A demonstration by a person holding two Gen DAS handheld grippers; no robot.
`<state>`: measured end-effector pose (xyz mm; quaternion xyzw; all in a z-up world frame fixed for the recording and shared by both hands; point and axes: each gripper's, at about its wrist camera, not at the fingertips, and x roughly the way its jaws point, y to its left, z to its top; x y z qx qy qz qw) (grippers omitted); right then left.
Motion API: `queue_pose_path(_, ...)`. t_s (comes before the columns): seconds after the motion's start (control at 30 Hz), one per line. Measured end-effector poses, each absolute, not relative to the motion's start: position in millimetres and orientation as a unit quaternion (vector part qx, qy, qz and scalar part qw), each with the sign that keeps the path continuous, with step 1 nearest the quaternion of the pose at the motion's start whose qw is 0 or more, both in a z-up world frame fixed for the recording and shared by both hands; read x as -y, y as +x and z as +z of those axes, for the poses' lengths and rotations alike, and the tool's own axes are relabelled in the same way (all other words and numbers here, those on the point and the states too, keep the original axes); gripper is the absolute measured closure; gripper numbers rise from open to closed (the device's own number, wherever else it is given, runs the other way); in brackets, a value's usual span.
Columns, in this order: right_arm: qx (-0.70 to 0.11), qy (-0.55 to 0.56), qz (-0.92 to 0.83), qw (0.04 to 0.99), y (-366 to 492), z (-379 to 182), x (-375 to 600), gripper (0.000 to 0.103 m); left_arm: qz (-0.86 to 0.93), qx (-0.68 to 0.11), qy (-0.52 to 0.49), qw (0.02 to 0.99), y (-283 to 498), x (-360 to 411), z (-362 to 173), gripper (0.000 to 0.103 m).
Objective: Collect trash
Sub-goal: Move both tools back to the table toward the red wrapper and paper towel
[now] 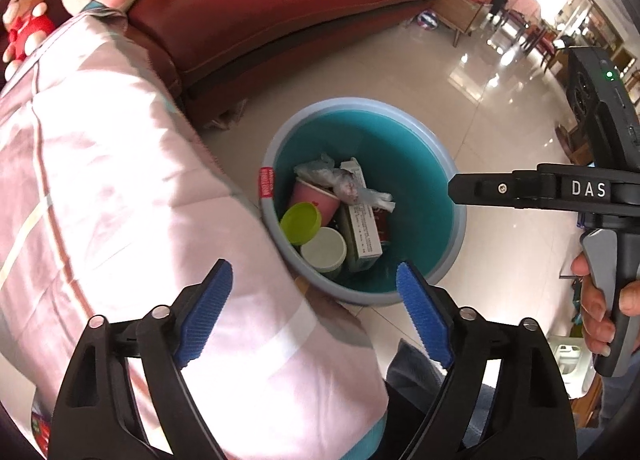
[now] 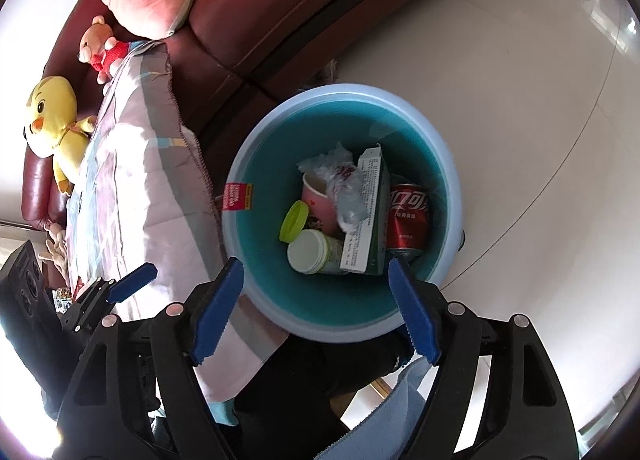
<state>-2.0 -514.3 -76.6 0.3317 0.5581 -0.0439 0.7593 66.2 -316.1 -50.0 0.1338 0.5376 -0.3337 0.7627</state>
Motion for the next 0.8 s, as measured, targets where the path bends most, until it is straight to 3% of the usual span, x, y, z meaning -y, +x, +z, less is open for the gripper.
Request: queue_pose_path(0.8, -0.590, 0.207, 0.042, 0.779, 46, -11, 335, 0.029, -0.238, -0.499, 0.033, 0.833, 62, 104, -6, 0.012)
